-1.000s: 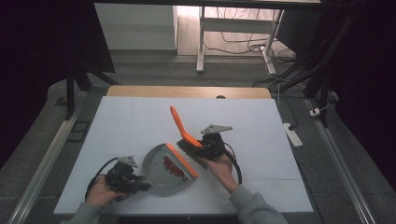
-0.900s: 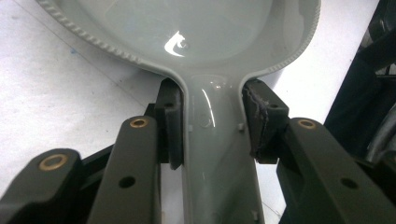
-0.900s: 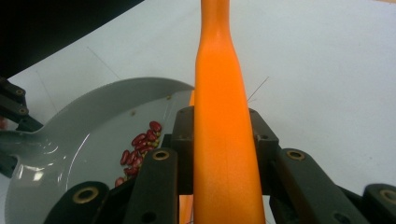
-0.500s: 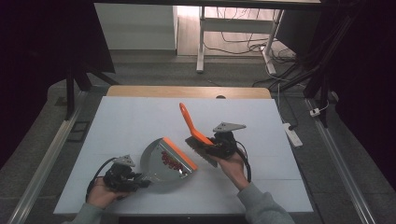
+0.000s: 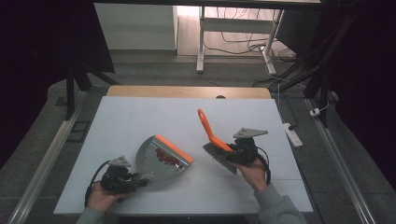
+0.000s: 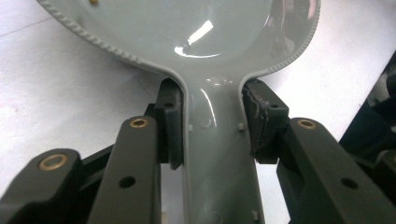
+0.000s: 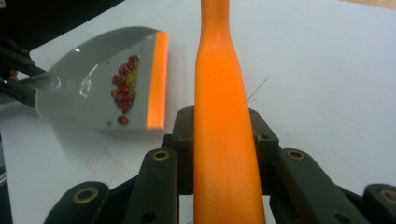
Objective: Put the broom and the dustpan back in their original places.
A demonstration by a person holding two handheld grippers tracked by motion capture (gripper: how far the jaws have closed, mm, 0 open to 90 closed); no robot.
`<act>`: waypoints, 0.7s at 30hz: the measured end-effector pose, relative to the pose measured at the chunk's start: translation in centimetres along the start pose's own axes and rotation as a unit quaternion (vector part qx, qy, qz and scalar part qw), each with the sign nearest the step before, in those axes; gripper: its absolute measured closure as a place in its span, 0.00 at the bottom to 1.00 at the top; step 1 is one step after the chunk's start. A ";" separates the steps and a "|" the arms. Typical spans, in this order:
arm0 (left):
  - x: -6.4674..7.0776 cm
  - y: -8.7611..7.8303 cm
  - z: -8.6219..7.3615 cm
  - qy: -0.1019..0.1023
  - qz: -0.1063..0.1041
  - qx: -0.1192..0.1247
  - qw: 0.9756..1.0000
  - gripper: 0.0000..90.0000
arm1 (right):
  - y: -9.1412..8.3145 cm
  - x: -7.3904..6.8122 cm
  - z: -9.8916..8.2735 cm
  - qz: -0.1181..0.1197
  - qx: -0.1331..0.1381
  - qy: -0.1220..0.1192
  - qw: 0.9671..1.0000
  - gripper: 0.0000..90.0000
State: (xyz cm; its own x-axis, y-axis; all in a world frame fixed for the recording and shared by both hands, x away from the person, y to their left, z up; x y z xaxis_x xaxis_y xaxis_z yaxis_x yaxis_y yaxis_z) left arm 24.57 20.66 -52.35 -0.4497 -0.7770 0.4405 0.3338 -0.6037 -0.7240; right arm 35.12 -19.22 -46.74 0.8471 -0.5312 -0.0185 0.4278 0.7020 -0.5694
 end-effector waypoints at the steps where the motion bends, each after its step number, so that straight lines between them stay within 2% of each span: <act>1: 0.0 -0.1 -0.1 -0.006 0.002 0.004 1.000 0.68 | -0.3 0.2 -0.2 -0.002 -0.001 0.002 1.000 0.79; 10: -0.6 -0.8 -1.0 -0.051 0.023 0.028 0.998 0.68 | -2.3 1.5 -2.3 -0.010 -0.010 0.023 1.000 0.79; 21: -0.6 -1.3 -1.9 -0.095 0.058 0.049 0.993 0.68 | -3.3 2.1 -3.7 0.006 -0.020 0.042 0.999 0.79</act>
State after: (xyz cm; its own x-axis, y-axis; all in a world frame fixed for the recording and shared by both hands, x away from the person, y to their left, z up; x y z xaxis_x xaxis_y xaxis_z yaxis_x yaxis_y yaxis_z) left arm 22.84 22.29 -52.71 -0.2431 -0.8559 0.4565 0.4571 -0.5161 -0.7244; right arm 34.35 -24.43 -47.91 0.8214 -0.5626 -0.0934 0.4039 0.6895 -0.6013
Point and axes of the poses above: each handheld gripper's, and its own axes: y roughly forward along the jaws, z roughly out of its top, x roughly to its right, the point moved 1 cm from there along y, roughly forward along the jaws, and after that the axes turned 11 degrees about -y, right-handed, at the moved point
